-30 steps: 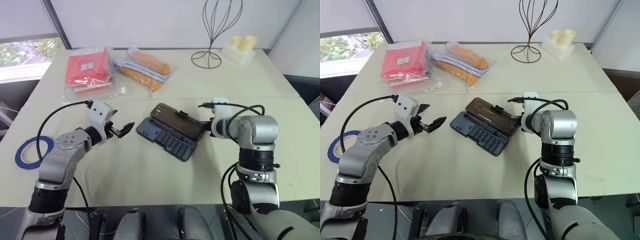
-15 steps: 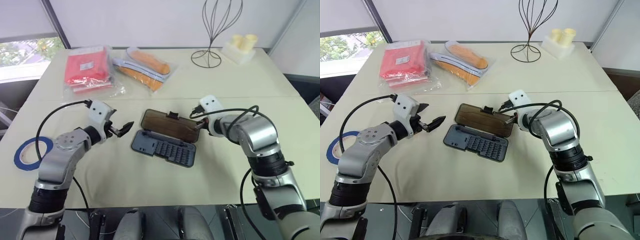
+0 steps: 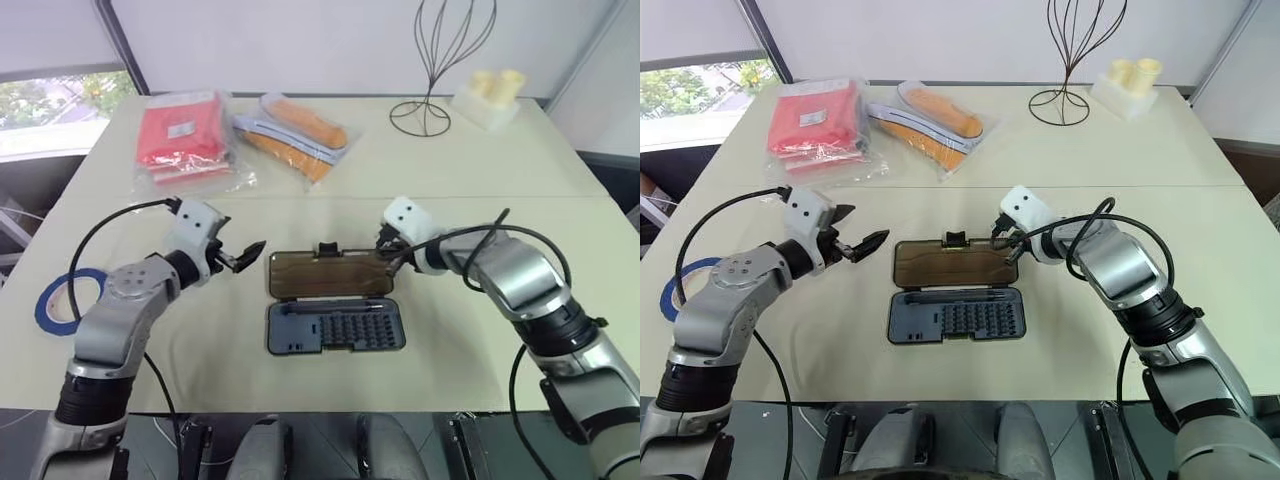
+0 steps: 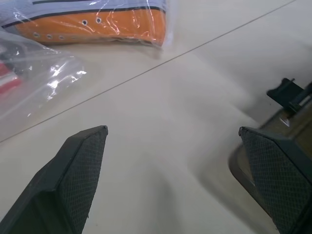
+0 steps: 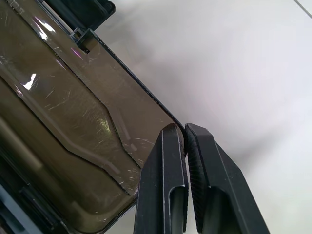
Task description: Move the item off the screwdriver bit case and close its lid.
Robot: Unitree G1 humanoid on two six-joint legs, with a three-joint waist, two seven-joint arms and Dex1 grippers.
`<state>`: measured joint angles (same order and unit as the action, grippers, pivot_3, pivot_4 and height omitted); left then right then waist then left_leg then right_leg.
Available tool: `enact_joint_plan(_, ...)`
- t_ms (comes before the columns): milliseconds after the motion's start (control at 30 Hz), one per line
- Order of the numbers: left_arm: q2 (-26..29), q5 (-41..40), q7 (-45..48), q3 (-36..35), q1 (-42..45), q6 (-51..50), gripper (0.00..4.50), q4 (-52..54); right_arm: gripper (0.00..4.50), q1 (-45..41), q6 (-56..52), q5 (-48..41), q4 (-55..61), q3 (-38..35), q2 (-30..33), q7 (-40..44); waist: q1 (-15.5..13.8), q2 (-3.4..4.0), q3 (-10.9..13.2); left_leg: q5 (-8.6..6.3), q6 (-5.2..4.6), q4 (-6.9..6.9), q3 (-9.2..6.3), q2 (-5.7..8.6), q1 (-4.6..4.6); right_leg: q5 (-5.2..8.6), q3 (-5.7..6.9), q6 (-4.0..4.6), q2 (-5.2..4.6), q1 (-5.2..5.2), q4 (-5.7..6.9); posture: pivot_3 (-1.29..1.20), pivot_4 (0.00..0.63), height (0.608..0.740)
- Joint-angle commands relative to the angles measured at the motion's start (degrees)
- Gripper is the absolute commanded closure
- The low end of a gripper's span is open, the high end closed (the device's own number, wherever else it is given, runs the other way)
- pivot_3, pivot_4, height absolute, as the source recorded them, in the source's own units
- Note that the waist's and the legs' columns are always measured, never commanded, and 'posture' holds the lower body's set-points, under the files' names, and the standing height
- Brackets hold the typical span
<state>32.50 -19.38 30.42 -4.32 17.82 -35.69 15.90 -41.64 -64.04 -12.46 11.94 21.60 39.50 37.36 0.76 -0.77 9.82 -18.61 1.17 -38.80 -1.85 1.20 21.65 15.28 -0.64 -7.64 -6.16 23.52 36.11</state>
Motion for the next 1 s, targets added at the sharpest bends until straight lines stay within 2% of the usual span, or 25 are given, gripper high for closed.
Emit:
enact_joint_plan(33, 0.6, -0.2, 0.2, -1.7, 0.3, 0.9, 0.00, 1.7, 4.46, 0.5, 0.3, -0.5, 3.4, 0.5, 1.4, 2.5, 0.0, 0.00, 0.0, 0.00, 0.00, 0.00, 0.00, 0.00, 0.02, 0.00, 0.00, 0.00, -0.01, 0.02, 0.00, 0.00, 0.150, 0.740)
enact_joint_plan(467, 0.4, 0.0, 0.3, -1.2, 0.4, 1.2, 0.00, 1.3, 4.46, 3.2, -7.1, -0.5, 6.9, -3.1, 2.8, 0.4, -0.1, 0.00, 0.0, 0.06, 0.10, -0.08, -0.02, 0.04, 0.29, 0.00, 0.02, 0.00, -0.07, 0.20, 0.01, 0.00, 0.150, 0.740)
enact_joint_plan(667, 0.4, 0.1, 0.4, -1.0, 0.6, 1.3, 0.00, 1.1, 4.46, 4.6, -9.0, -0.9, 8.8, -4.7, 3.7, -0.1, -0.2, 0.00, 0.0, 0.18, 0.32, -0.27, -0.03, 0.10, 0.75, -0.01, 0.03, -0.01, -0.12, 0.62, 0.08, 0.00, 0.150, 0.740)
enact_joint_plan(1000, 0.2, 0.4, 0.9, -0.6, 1.2, 1.8, 0.00, 0.3, 4.46, 5.9, -11.5, -2.1, 12.6, -5.4, 3.7, -0.1, -0.1, 0.00, 0.0, 0.18, 0.32, -0.27, 0.01, 0.13, 0.76, -0.01, 0.04, -0.01, -0.14, 0.67, 0.10, 0.00, 0.150, 0.740)
